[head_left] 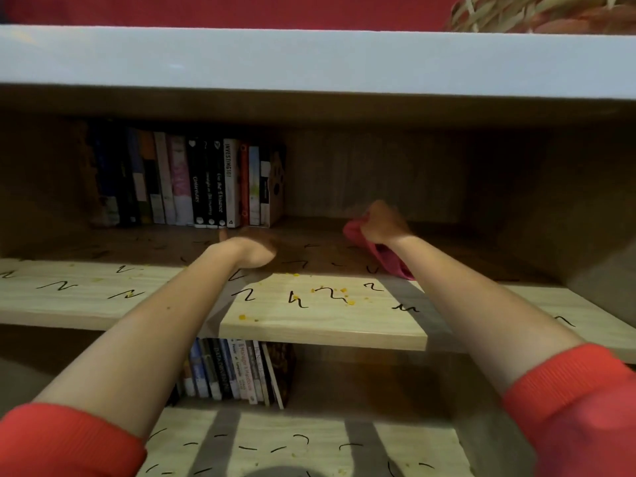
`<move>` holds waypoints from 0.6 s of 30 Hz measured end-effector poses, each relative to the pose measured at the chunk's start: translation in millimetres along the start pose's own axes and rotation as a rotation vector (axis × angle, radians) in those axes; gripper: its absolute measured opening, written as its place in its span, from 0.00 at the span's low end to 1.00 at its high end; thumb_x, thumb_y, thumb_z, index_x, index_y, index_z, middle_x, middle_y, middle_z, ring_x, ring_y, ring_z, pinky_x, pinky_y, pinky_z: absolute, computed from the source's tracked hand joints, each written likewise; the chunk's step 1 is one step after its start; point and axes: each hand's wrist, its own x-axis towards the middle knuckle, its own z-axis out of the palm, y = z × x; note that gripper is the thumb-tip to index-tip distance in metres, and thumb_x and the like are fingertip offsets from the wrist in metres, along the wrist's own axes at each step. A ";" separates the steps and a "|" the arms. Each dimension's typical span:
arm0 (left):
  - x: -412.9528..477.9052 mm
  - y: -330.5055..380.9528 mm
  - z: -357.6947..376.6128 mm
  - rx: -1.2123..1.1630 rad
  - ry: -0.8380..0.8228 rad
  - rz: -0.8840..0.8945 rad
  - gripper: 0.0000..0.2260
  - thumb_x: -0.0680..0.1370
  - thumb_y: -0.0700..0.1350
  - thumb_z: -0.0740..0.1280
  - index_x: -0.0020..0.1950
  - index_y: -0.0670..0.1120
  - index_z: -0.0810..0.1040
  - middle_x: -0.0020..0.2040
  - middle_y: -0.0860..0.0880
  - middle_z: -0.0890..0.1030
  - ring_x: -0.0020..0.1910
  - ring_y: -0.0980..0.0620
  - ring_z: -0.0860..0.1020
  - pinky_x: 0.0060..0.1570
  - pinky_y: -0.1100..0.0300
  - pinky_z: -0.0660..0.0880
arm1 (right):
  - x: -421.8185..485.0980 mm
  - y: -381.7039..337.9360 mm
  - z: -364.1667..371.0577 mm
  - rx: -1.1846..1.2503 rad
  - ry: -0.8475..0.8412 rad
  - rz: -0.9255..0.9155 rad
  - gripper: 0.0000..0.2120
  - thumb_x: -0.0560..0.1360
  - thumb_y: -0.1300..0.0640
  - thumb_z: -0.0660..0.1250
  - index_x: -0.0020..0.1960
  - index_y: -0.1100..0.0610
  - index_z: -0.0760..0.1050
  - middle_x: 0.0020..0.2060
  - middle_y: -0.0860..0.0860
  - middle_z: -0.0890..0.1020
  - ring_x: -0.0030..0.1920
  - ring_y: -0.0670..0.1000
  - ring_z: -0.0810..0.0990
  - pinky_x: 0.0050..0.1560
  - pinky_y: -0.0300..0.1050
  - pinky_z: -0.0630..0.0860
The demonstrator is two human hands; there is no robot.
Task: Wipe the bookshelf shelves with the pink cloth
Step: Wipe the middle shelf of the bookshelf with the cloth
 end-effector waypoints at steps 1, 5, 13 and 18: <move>5.1 1.7 -2.1 0.008 -0.003 -0.004 0.21 0.82 0.49 0.51 0.75 0.48 0.60 0.75 0.44 0.61 0.74 0.44 0.58 0.73 0.43 0.52 | 3.3 0.4 4.4 -0.014 0.005 0.008 0.09 0.78 0.62 0.61 0.56 0.62 0.74 0.50 0.57 0.78 0.53 0.58 0.78 0.52 0.49 0.75; 19.6 0.3 -8.1 0.092 -0.055 -0.101 0.24 0.82 0.51 0.48 0.78 0.49 0.51 0.77 0.45 0.53 0.76 0.44 0.50 0.74 0.44 0.44 | 14.7 -4.0 24.1 -0.044 -0.018 0.022 0.10 0.78 0.59 0.62 0.57 0.61 0.73 0.55 0.58 0.77 0.56 0.59 0.76 0.54 0.49 0.74; 34.2 -13.5 -11.8 0.030 -0.095 -0.059 0.23 0.81 0.52 0.52 0.75 0.50 0.60 0.75 0.45 0.61 0.73 0.44 0.61 0.72 0.48 0.59 | 23.4 -44.2 29.6 0.006 -0.329 -0.128 0.11 0.77 0.63 0.62 0.56 0.65 0.79 0.51 0.59 0.82 0.46 0.54 0.80 0.42 0.44 0.74; 30.2 -13.7 -9.8 0.032 0.010 -0.034 0.20 0.81 0.47 0.53 0.73 0.44 0.64 0.71 0.42 0.67 0.68 0.42 0.67 0.68 0.51 0.65 | 29.3 -39.9 25.6 -0.048 -0.091 -0.038 0.12 0.78 0.63 0.61 0.60 0.64 0.74 0.55 0.58 0.78 0.55 0.57 0.77 0.52 0.46 0.74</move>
